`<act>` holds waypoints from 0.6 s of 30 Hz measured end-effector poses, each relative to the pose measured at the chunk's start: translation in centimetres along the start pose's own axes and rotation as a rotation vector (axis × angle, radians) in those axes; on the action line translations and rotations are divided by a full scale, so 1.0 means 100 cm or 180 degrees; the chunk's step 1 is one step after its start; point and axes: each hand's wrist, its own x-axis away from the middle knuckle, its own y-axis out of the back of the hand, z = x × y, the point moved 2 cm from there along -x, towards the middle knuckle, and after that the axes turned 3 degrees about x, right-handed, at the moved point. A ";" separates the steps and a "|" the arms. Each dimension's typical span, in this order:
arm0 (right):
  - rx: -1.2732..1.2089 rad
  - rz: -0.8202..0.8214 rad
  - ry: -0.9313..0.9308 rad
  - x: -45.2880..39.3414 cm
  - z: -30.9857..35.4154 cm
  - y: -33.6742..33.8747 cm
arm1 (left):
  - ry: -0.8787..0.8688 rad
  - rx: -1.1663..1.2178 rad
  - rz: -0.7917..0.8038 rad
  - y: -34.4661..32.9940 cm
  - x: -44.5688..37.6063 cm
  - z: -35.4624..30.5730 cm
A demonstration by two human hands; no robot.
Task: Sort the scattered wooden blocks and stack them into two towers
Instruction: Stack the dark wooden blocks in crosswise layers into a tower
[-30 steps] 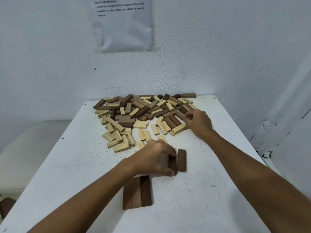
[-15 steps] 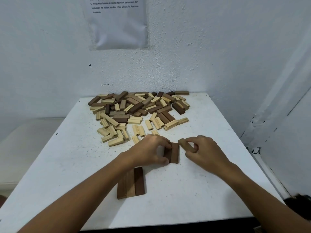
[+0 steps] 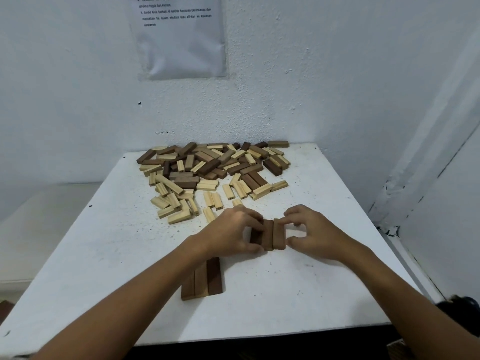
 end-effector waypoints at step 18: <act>-0.0137 0.0042 -0.0008 -0.010 -0.012 -0.003 | 0.0103 0.0343 -0.0439 -0.008 0.000 -0.013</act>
